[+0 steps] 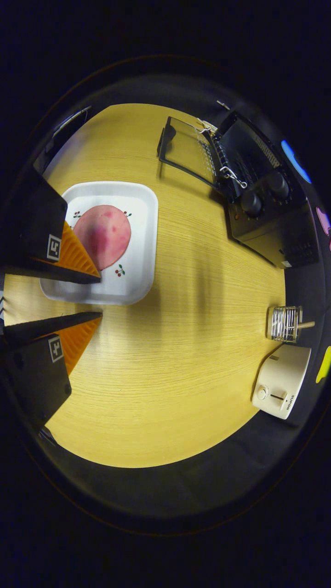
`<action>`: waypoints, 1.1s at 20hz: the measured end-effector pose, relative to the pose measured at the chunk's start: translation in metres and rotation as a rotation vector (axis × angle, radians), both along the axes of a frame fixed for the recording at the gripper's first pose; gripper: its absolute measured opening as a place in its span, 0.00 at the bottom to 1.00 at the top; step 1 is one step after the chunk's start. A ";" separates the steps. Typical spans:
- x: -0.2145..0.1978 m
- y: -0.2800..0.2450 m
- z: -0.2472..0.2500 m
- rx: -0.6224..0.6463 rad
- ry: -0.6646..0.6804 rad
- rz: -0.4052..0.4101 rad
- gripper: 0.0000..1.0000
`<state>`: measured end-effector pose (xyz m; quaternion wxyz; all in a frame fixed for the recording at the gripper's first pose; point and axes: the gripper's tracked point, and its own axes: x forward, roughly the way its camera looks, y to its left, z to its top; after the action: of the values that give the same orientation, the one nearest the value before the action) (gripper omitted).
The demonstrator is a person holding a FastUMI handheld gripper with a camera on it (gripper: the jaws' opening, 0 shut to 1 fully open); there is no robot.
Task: Open the toaster oven, put the food inside, and close the toaster oven door.
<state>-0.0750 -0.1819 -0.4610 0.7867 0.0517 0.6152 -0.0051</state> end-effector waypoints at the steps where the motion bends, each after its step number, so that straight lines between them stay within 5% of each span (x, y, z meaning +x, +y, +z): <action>1: -0.001 0.000 -0.001 0.016 0.017 -0.012 0.45; 3: 0.003 -0.005 0.007 0.034 0.017 -0.054 0.45; 4: 0.001 -0.005 0.002 0.040 0.026 -0.068 0.06; 15: 0.000 0.000 0.001 0.252 0.035 -0.103 0.06; 22: -0.009 0.008 0.004 0.550 0.086 -0.352 0.06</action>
<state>-0.0845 -0.1738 -0.4567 0.7036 0.3676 0.6077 0.0230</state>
